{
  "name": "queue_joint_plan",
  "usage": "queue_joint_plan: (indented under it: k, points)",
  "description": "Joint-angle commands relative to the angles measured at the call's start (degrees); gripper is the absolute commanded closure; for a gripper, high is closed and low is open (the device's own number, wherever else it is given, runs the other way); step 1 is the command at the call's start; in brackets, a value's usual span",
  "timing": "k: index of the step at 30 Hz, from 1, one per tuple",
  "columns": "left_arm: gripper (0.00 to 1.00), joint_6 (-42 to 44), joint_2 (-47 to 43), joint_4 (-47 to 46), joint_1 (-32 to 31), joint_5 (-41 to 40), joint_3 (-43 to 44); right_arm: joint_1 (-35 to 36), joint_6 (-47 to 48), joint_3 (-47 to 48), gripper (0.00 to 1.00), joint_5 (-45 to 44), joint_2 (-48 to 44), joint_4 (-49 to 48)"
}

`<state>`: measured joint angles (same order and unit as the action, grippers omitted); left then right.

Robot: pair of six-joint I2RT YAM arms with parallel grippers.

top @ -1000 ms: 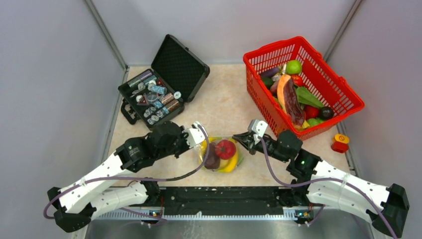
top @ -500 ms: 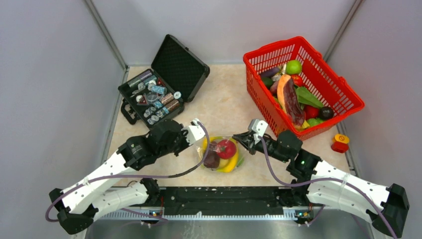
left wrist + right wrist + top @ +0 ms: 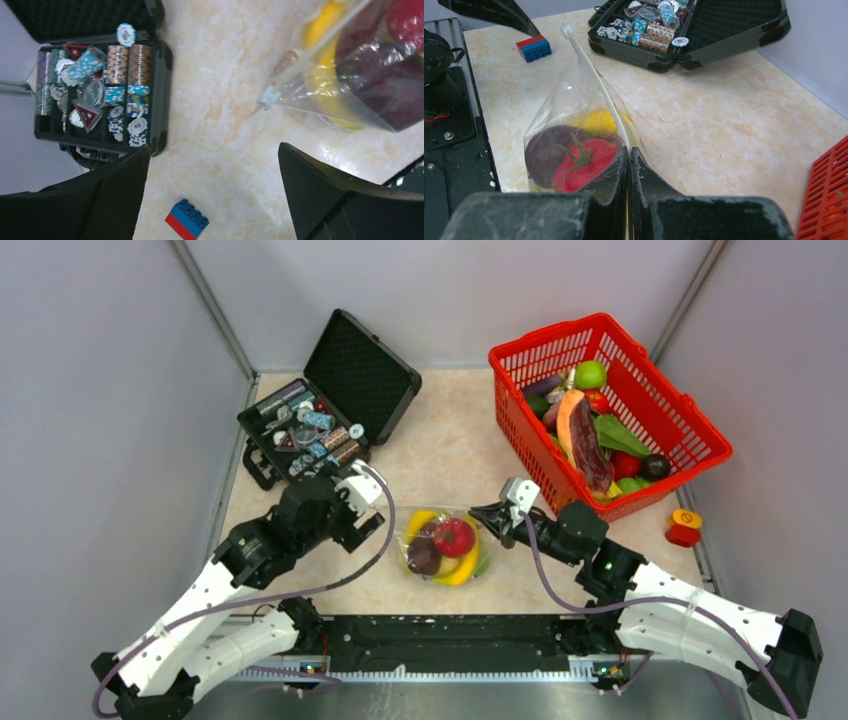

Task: Place the food in the zip-top bag and seal the zipper
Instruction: Place the zipper food storage bag at the center of the board.

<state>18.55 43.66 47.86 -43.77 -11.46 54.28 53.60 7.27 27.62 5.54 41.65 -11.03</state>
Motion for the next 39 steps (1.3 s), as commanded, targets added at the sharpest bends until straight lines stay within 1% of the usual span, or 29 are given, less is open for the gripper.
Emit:
queue_joint_plan:
  k: [1, 3, 6, 9, 11, 14, 19, 20, 22, 23, 24, 25, 28, 31, 34, 36, 39]
  points:
    - [0.01, -3.28, -5.21, -8.74, 3.67, -2.01, 1.32, 0.09, -0.58, -0.13, 1.00, -1.09, -0.05, -2.76]
    - [0.01, -4.31, -6.09, -10.73, 4.68, -2.34, 1.39, 0.08, -0.59, -0.09, 1.00, -1.19, 0.24, -2.93]
    - [0.01, -6.15, -4.64, -10.72, 5.72, -4.13, 2.57, 0.03, -0.23, 0.32, 1.00, -1.17, 0.88, -3.20]
    - [0.01, -10.84, -2.25, -10.14, 7.72, -5.05, 4.34, -0.26, 0.80, 1.84, 1.00, 1.80, 2.65, -2.40]
    - [0.01, -13.09, -1.34, -10.26, 9.96, -3.09, 5.07, -0.70, 1.60, 4.54, 1.00, 3.80, 5.22, -0.83]
    - [0.01, -15.29, -2.17, -14.36, 11.44, -2.62, 3.15, -1.08, 3.17, 7.50, 1.00, 5.10, 9.22, 0.47]
    - [0.01, -17.98, -3.24, -17.88, 12.49, -2.30, 2.17, -3.97, 1.19, 12.24, 1.00, 2.28, 16.91, 1.74]
    - [0.01, -18.35, -3.30, -18.15, 12.48, -2.09, 1.99, -4.42, 0.17, 13.16, 0.95, 1.45, 18.30, 1.59]
    - [0.01, -18.43, -3.64, -18.68, 12.51, -1.93, 1.33, -4.65, -1.11, 14.83, 0.69, -1.40, 20.44, 1.54]
    - [0.01, -18.37, -3.74, -18.95, 12.53, -2.05, 0.91, -4.73, -1.39, 15.48, 0.59, -3.21, 21.24, 1.53]
    - [0.01, -20.11, -3.83, -19.20, 12.62, -2.19, 0.45, -4.70, -1.46, 16.18, 0.49, -4.44, 21.58, 1.72]
    - [0.01, -20.70, -3.76, -19.32, 12.57, -2.24, 0.11, -4.79, -1.42, 16.91, 0.45, -5.15, 21.65, 2.16]
    - [0.01, -22.24, -3.75, -19.26, 12.74, -2.47, -0.66, -4.86, -1.37, 18.78, 0.35, -8.67, 20.76, 3.27]
    - [0.01, -23.20, -3.79, -20.09, 13.27, -3.50, -1.40, -4.95, -2.10, 19.27, 0.29, -9.17, 18.06, 2.85]
    - [0.01, -24.30, -2.81, -20.34, 14.80, -4.06, -1.38, -5.27, -6.24, 20.19, 0.21, -9.83, 15.28, 3.47]
    - [0.01, -25.50, -1.59, -20.43, 16.39, -3.42, -1.16, -6.23, -11.18, 22.69, 0.20, -10.65, 14.92, 7.05]
    - [0.01, -27.25, 0.12, -20.31, 19.25, -0.56, -0.62, -6.69, -13.52, 25.96, 0.20, -11.12, 15.01, 10.79]
